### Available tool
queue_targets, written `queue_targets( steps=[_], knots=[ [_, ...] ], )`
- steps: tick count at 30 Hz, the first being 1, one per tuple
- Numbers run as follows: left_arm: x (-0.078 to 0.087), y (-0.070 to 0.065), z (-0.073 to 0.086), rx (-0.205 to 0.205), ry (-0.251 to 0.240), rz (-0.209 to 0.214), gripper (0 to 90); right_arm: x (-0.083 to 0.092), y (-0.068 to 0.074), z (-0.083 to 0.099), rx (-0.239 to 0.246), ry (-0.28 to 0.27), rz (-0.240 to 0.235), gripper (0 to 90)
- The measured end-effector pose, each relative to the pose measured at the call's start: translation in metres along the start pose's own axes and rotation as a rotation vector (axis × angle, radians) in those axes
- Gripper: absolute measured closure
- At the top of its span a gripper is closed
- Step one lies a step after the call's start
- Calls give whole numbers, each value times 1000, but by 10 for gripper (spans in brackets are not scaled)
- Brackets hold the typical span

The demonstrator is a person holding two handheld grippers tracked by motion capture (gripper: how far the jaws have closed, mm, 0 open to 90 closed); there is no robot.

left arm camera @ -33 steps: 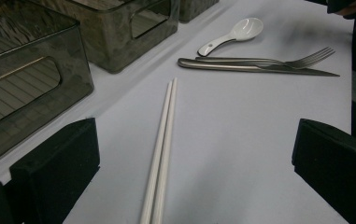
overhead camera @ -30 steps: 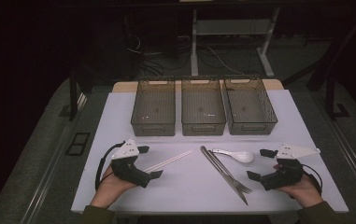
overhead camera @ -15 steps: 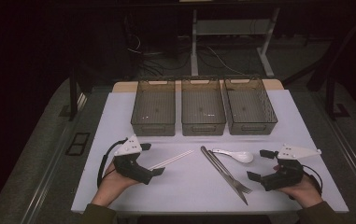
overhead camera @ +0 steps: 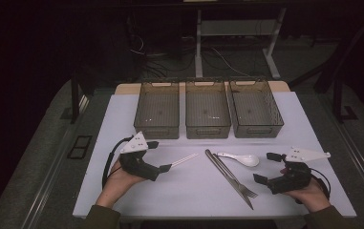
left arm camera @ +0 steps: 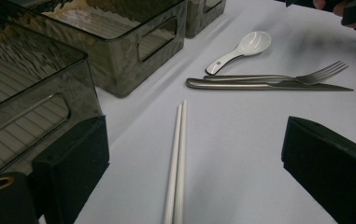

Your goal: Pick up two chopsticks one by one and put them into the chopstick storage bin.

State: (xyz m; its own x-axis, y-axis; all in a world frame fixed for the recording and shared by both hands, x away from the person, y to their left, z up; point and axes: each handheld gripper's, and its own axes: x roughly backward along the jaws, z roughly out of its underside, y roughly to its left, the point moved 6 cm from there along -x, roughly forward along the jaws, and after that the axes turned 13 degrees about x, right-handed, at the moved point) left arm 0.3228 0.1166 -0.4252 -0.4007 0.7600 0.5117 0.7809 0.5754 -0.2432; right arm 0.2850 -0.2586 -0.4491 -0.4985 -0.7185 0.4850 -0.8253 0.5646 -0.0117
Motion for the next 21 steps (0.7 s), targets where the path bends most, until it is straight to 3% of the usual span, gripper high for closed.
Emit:
queue_targets(
  steps=[21],
  knots=[
    [-26, 14, -15, 26, -4, 5, 263, 2, -3, 1, -19, -7, 11, 10]
  ],
)
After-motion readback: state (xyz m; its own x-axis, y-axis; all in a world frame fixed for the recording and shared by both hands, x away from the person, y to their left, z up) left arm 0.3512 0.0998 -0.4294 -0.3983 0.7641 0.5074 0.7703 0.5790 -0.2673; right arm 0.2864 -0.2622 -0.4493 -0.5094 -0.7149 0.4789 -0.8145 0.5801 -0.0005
